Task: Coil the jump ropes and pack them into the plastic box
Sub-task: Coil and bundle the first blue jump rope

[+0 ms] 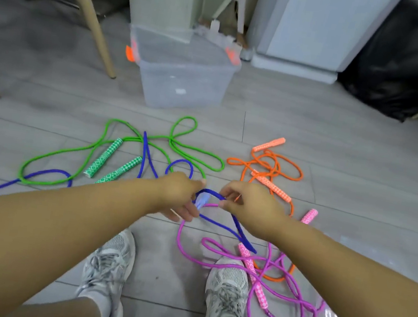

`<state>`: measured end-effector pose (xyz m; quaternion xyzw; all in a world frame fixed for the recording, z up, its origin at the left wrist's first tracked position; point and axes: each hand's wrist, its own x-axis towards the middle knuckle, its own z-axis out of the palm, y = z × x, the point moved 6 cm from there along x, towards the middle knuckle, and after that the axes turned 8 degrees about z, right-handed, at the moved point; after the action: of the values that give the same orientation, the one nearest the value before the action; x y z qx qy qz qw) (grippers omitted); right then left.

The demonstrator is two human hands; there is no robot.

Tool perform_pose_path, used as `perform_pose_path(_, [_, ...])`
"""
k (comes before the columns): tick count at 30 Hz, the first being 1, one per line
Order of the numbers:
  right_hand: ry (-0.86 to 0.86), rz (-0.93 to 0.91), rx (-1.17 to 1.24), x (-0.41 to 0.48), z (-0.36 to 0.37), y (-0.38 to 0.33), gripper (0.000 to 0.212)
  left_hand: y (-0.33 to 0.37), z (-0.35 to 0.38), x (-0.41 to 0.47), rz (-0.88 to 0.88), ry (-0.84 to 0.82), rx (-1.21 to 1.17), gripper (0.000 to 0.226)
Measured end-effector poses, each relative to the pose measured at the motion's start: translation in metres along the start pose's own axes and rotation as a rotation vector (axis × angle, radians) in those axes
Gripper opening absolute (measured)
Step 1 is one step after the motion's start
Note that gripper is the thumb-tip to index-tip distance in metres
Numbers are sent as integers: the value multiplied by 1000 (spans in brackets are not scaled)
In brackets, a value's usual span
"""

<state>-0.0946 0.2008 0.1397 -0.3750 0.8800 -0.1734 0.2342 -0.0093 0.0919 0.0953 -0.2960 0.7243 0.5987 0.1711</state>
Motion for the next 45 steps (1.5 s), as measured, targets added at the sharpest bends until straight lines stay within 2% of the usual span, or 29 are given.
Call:
perform_pose_path(2, [15, -18, 67, -11, -9, -13, 14, 15, 0, -12, 131, 31, 180, 16])
perform_pose_path(4, [39, -29, 137, -21, -18, -22, 11, 28, -8, -21, 289, 104, 394, 28])
perform_pose_path(8, [161, -49, 186, -38, -46, -28, 8, 38, -19, -47, 472, 86, 476, 6])
perform_pose_path(11, [202, -72, 192, -48, -59, -30, 5, 40, -30, -68, 511, 119, 337, 21])
perform_pose_path(15, [111, -103, 123, -64, -60, -34, 5, 45, -32, -93, 562, 103, 173, 25])
perform_pose_path(20, [66, -62, -90, -87, -70, -22, 26, 38, -61, -110, 532, 265, 25, 22])
perform_pose_path(22, [102, 3, -21, -94, -80, -7, 26, 35, -76, -120, 535, 334, -49, 23])
perform_pose_path(27, [274, 150, 194, -111, -101, 18, 35, 27, -97, -144, 556, 440, -65, 23])
perform_pose_path(34, [491, 94, 441, -122, -108, -14, 24, 53, -76, -171, 659, 553, 40, 18])
perform_pose_path(37, [470, 84, 540, -114, -96, -26, 28, 63, -65, -179, 692, 539, -42, 10])
perform_pose_path(40, [407, 49, 658, -110, -85, -44, 22, 68, -60, -183, 670, 534, -233, 19])
perform_pose_path(45, [263, -51, 661, -108, -65, -77, 16, 78, -53, -192, 632, 489, -487, 10])
